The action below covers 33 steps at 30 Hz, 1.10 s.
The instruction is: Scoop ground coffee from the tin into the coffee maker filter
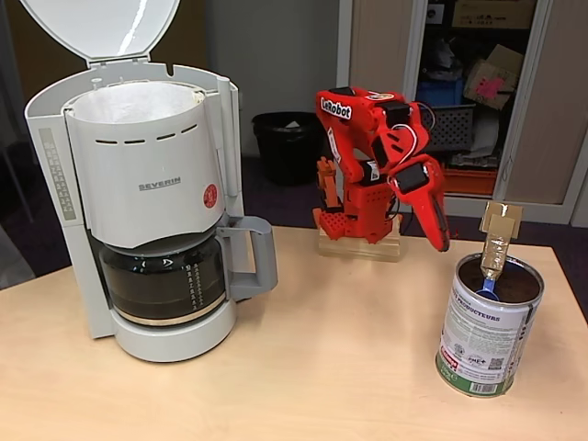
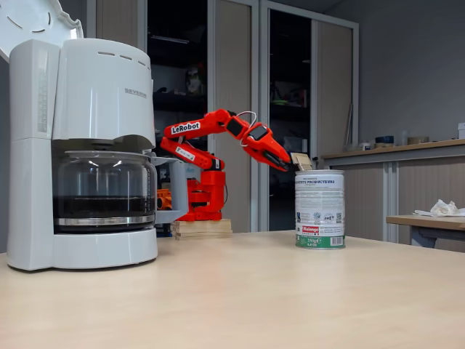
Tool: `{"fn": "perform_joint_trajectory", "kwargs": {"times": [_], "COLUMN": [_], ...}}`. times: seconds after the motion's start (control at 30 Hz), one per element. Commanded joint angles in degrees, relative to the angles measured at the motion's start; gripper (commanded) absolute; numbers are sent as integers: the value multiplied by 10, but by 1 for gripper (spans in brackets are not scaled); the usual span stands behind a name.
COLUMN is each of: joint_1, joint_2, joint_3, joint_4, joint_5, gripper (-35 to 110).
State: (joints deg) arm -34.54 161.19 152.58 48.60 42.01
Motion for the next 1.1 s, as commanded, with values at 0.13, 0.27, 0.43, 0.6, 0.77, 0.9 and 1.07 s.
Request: {"fn": "perform_joint_trajectory", "kwargs": {"times": [0.13, 0.27, 0.43, 0.6, 0.77, 0.9, 1.07], "joint_1": [91, 132, 171, 236, 287, 314, 343], "joint_2": [160, 183, 158, 164, 168, 201, 234], "joint_3": [121, 147, 152, 198, 210, 235, 258], "joint_4": [7, 20, 24, 11, 42, 70, 104], "joint_5": [-95, -185, -215, -236, -319, -317, -319], "gripper": [0, 0, 0, 0, 0, 0, 0]}}
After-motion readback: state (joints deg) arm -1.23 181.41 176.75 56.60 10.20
